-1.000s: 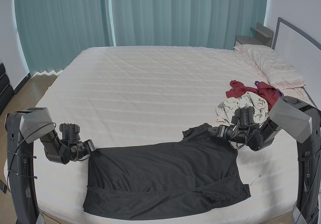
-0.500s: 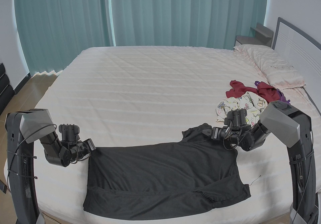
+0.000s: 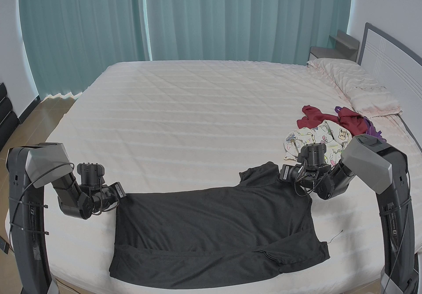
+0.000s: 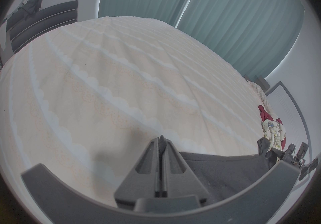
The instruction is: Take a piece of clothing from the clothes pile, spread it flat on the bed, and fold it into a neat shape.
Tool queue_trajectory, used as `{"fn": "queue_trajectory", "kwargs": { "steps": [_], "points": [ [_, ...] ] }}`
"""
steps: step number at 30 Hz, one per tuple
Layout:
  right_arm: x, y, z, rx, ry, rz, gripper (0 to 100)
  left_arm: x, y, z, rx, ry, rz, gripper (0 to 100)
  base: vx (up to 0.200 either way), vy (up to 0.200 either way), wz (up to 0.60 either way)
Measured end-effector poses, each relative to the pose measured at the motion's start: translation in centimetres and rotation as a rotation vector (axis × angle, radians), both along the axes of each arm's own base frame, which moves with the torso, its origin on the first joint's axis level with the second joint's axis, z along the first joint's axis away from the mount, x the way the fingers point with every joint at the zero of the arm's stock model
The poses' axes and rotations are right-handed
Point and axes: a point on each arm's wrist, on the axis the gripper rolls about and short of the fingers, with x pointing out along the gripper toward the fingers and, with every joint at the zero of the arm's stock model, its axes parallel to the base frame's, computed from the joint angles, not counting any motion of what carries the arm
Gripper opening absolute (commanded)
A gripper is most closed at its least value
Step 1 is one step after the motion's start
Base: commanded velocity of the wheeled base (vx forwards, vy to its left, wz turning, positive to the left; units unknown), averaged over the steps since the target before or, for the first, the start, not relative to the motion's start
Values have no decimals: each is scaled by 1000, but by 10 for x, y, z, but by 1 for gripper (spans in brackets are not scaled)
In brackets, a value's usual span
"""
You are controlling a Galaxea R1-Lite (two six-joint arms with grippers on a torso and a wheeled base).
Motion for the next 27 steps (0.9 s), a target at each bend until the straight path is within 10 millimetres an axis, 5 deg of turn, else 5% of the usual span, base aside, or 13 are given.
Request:
{"fn": "queue_trajectory", "kwargs": {
  "steps": [27],
  "points": [
    [-16, -24, 30, 88, -55, -90, 0, 4, 5, 19, -29, -55, 111, 0, 0, 0, 0]
  ]
}}
